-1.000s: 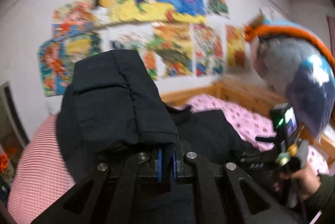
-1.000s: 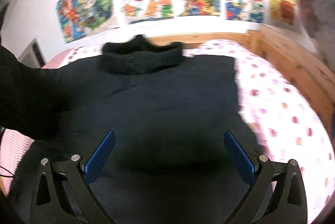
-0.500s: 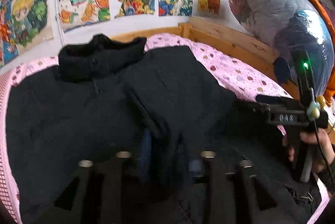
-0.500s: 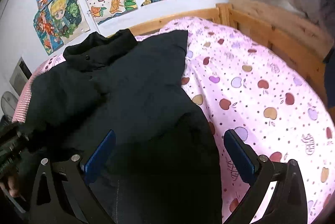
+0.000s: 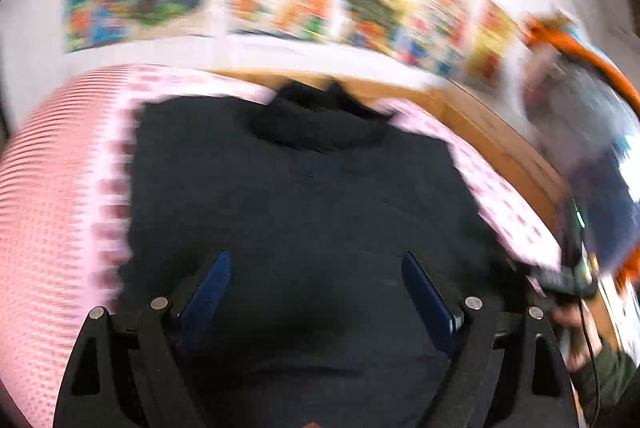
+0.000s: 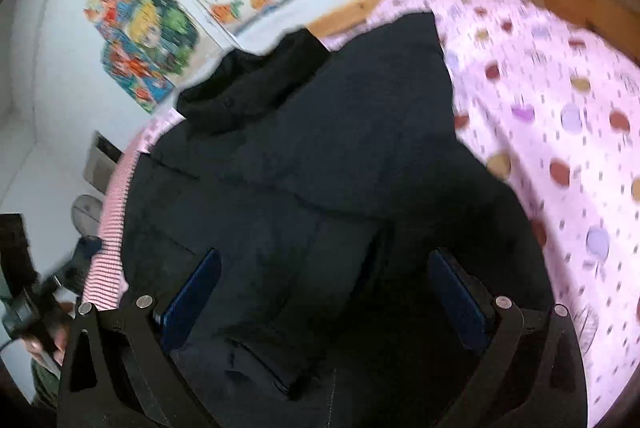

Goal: Fold large clothes

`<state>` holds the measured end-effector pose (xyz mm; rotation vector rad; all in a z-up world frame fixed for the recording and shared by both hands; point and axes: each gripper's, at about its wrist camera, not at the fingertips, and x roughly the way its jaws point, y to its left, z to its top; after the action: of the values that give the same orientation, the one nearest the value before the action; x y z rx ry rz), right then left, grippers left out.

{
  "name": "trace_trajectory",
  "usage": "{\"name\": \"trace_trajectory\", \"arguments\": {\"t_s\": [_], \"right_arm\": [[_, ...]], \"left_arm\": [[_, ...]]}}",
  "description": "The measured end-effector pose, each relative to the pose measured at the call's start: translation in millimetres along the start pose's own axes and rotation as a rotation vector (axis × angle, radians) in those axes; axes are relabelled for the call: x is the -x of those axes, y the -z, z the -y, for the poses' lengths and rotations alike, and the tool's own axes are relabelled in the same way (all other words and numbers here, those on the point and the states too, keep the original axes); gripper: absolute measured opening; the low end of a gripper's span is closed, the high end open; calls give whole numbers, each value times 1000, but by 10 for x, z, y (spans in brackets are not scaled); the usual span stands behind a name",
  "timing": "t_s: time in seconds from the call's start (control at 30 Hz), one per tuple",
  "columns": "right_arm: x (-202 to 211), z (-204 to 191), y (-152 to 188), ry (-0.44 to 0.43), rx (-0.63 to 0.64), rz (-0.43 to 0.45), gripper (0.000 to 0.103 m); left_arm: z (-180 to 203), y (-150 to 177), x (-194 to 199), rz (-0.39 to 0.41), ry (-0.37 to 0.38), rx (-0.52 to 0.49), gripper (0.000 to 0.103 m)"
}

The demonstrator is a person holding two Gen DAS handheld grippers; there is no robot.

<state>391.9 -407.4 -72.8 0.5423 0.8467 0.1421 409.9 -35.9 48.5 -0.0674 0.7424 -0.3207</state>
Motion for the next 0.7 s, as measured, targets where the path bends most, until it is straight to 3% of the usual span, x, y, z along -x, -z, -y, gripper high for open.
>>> {"name": "trace_trajectory", "arguments": {"t_s": [0.03,0.07,0.17,0.2,0.27,0.4,0.47,0.6,0.7], "right_arm": [[-37,-50,24,18,23,-14,92],[-49,-97,57,41,44,-22,72],[-103,-202,76,77,82,-51,45],[-100,-239,78,101,91,-43,40],[-66,-310,66,135,113,-25,9],[165,-466,-79,136,154,3,4],[339,-613,-241,192,221,25,4],[602,-949,-695,387,382,67,4],[511,-881,-863,469,382,8,4]], "left_arm": [[-114,-9,53,18,-40,15,87],[-300,-15,153,48,-111,34,87],[-654,2,324,84,-248,67,87],[-739,16,359,87,-271,77,87],[-900,45,432,87,-285,110,87],[-1090,93,496,61,-281,125,87],[-1085,105,467,61,-292,93,87],[-1022,54,207,45,-291,25,87],[-904,-23,-49,56,-284,-43,87]]}}
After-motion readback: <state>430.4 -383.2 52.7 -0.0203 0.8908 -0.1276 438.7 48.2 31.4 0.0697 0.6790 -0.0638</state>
